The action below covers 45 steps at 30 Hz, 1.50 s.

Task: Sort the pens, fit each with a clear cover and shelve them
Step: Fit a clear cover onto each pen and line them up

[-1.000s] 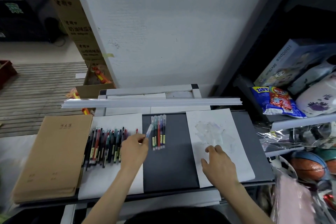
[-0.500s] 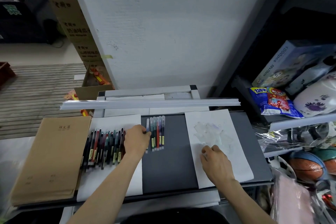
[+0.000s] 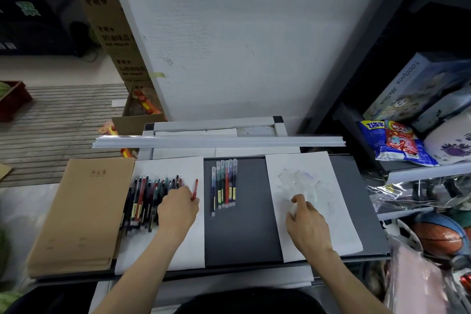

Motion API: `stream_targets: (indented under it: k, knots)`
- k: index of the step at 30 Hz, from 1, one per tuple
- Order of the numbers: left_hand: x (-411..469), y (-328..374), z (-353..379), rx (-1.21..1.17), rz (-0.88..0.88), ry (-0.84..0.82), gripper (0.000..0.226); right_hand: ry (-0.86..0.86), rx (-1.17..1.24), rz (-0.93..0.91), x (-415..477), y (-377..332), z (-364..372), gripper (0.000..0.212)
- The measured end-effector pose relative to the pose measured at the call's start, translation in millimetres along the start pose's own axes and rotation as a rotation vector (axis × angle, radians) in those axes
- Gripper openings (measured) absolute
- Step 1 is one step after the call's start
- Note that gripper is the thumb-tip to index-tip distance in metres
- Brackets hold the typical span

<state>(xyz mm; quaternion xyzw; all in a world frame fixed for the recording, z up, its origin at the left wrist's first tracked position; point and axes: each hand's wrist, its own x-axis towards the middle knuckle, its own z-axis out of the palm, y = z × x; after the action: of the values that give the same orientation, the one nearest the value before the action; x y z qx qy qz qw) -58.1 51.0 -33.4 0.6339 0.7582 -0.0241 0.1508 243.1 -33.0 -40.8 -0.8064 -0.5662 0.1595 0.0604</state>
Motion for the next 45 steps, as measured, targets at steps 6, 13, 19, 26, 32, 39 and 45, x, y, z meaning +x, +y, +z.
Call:
stream_targets:
  k: [6, 13, 19, 26, 32, 39, 45]
  knots:
    - [-5.5, 3.4, -4.1, -0.064, -0.014, 0.007, 0.020, -0.021, -0.051, 0.013, 8.7, 1.8, -1.4, 0.015]
    - [-36.1, 22.2, -29.7, -0.485, 0.046, -0.054, 0.017, -0.109, 0.522, 0.069, 0.2, -6.1, -18.2, 0.031]
    - [-67.3, 40.0, -31.1, -0.862, 0.146, -0.230, 0.028, -0.230, 1.238, 0.161, -18.2, -39.0, -47.2, 0.022]
    - [-93.1, 54.5, -55.0, -0.903, 0.372, -0.219, 0.027, -0.360, 1.481, 0.152, -28.8, -65.5, -81.5, 0.021]
    - [-100.7, 55.0, -60.7, -0.942, 0.412, -0.201, 0.026, -0.320, 1.543, 0.097, -28.1, -69.0, -95.1, 0.026]
    - [-103.8, 53.1, -61.4, -0.938, 0.424, -0.204, 0.024, -0.249, 1.219, -0.088, -26.0, -69.8, -94.2, 0.012]
    - [-92.8, 51.0, -49.2, -0.837, 0.489, -0.163, 0.028, -0.283, 1.163, -0.114, -29.0, -79.5, -86.5, 0.022]
